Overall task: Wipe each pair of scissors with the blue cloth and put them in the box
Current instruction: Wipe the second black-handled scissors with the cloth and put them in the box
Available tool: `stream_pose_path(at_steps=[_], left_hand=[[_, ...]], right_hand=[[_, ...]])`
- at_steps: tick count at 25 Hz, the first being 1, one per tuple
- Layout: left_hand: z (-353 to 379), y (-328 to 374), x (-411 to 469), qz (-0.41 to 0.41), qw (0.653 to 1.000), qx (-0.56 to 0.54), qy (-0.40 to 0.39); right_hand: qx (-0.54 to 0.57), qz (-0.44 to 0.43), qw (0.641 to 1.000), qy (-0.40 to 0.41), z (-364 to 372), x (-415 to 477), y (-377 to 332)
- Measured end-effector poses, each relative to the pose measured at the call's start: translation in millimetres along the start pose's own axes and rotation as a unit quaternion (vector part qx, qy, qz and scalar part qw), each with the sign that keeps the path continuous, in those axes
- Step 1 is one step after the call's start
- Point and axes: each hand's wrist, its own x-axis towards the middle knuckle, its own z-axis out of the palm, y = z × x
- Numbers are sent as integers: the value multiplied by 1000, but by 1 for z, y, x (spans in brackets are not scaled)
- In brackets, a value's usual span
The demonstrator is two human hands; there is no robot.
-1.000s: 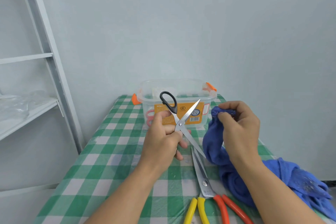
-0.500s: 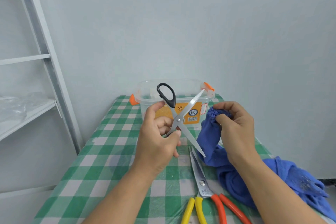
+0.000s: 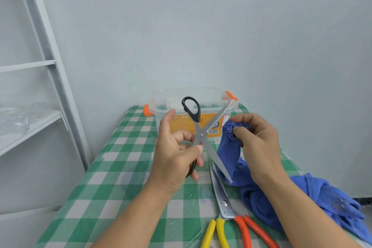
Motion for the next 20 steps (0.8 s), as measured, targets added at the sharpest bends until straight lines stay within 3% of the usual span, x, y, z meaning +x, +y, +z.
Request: stream_pose_path(at_steps=[9, 20], left_hand=[[1, 1, -1, -47, 993, -92, -55], [1, -3, -2, -51, 997, -9, -63]], right_hand=[[74, 27, 996, -52, 6, -7, -9], [56, 20, 994, -88, 5, -6, -6]])
